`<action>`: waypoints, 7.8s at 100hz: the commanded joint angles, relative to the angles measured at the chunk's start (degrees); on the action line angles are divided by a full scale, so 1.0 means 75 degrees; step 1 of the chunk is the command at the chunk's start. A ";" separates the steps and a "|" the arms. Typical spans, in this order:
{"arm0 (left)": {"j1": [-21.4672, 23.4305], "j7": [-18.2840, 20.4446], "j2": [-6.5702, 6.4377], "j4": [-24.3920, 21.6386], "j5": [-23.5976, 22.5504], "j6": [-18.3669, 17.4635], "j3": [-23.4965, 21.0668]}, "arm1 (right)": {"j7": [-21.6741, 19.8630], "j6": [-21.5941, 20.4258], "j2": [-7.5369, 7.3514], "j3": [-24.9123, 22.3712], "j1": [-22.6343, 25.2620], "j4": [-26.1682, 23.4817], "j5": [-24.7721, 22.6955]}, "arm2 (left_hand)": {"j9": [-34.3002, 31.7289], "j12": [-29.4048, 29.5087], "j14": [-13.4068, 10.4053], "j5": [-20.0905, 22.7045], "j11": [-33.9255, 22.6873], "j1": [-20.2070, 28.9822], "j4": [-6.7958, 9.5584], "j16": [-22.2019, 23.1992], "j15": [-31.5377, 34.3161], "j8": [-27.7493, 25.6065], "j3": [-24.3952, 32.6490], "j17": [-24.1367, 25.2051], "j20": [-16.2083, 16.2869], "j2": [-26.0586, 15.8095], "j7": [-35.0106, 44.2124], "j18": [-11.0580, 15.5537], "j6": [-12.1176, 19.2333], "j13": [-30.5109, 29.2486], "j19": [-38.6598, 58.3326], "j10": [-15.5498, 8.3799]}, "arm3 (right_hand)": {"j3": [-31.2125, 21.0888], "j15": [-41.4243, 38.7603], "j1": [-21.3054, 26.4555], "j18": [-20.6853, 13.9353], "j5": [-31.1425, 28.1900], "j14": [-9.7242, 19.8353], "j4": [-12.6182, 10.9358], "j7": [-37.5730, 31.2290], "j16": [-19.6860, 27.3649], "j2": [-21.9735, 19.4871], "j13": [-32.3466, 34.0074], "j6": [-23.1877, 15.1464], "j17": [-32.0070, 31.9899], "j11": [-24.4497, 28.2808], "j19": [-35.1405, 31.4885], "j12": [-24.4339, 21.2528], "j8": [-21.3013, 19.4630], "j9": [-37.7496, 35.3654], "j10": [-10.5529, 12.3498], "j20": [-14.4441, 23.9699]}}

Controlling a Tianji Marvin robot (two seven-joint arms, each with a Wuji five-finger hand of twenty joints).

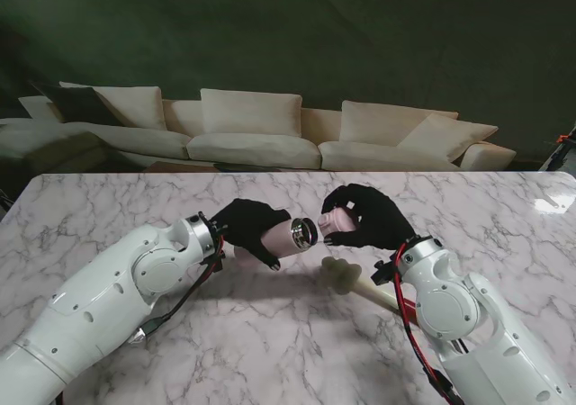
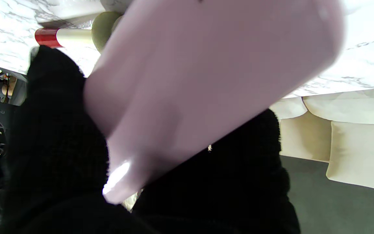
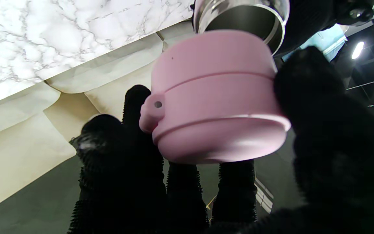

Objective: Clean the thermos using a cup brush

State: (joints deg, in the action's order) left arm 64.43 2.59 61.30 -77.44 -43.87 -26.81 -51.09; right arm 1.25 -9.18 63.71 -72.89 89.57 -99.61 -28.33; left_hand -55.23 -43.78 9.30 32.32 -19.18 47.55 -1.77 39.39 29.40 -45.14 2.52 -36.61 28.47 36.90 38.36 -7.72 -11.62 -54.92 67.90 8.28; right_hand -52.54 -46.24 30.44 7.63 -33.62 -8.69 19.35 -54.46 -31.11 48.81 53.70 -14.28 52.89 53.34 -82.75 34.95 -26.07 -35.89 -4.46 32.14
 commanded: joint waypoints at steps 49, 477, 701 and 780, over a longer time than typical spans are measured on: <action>0.0057 -0.0022 0.0080 -0.0107 0.0123 0.0050 -0.0003 | 0.0547 0.0216 0.0223 0.0607 -0.0350 0.0298 0.0246 | -0.0053 -0.0130 -0.0698 0.0703 -0.0395 0.3008 0.0335 0.0338 0.1540 -0.0408 0.2728 -0.0123 0.0121 -0.2866 0.1265 0.0768 0.1636 -0.0742 0.0426 -0.0273 | -0.1912 -0.1664 0.2358 -0.0589 -0.0928 0.1530 -0.0652 -0.1667 -0.0541 -0.1481 0.0861 -0.0480 0.0022 0.0693 -0.0180 0.0556 -0.0885 -0.0610 0.0432 0.0175; 0.0104 0.0107 0.0071 -0.0365 0.0181 0.0107 -0.0062 | 0.0964 -0.1581 -0.0192 -0.0297 0.0278 0.0607 -0.2834 | -0.0021 -0.0148 -0.0658 0.0692 -0.0434 0.3034 0.0340 0.0335 0.1573 -0.0431 0.2707 -0.0074 0.0146 -0.2904 0.1282 0.0747 0.1629 -0.0702 0.0453 -0.0252 | -0.1126 0.3879 0.0322 0.2423 0.3739 0.0653 -0.1858 0.4580 0.1907 -0.1764 -0.2706 -0.1465 -0.4638 -0.4181 0.3128 -0.2963 0.0246 0.3385 0.0399 -0.0606; 0.0027 0.0112 0.0074 -0.0297 0.0173 0.0088 0.0022 | 0.1480 -0.1594 -0.0154 0.0236 -0.0157 0.1032 -0.3054 | 0.0023 -0.0177 -0.0624 0.0678 -0.0472 0.3055 0.0296 0.0346 0.1617 -0.0450 0.2693 -0.0010 0.0170 -0.2954 0.1276 0.0716 0.1636 -0.0655 0.0502 -0.0276 | 0.0814 0.3953 -0.1067 0.2023 0.3486 0.0672 -0.1768 0.6175 0.1868 -0.1895 -0.2917 -0.0915 -0.5253 -0.3801 0.3265 -0.2837 -0.0652 0.3407 0.0298 -0.0694; -0.0105 0.0050 0.0119 -0.0127 0.0294 0.0146 0.0242 | 0.2406 -0.0869 0.0376 0.1576 -0.0665 0.1472 -0.1283 | -0.0014 -0.0207 -0.0641 0.0725 -0.0515 0.3062 0.0301 0.0326 0.1624 -0.0448 0.2709 -0.0066 0.0158 -0.2918 0.1298 0.0736 0.1621 -0.0693 0.0508 -0.0207 | 0.1744 0.1371 -0.4445 0.2369 0.0920 0.0938 -0.1590 0.1168 0.0375 -0.3324 -0.1484 0.0014 -0.4949 -0.1080 0.2564 -0.0891 -0.1112 0.0465 0.0786 0.0052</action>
State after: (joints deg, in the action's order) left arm 64.19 2.42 61.75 -78.26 -41.77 -25.99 -49.22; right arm 20.71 -15.26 65.58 -61.67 83.45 -86.50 -38.06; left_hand -55.08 -43.66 10.08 32.57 -19.83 47.55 -2.68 37.76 30.26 -45.91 2.52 -36.46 28.48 36.92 38.84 -8.24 -12.14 -54.93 68.72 8.45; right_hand -37.25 -35.64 -0.09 24.46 -32.31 -1.56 7.23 -50.32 -27.35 25.03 41.92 -8.27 15.75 46.77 -62.77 27.37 -38.57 -32.14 -0.62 31.48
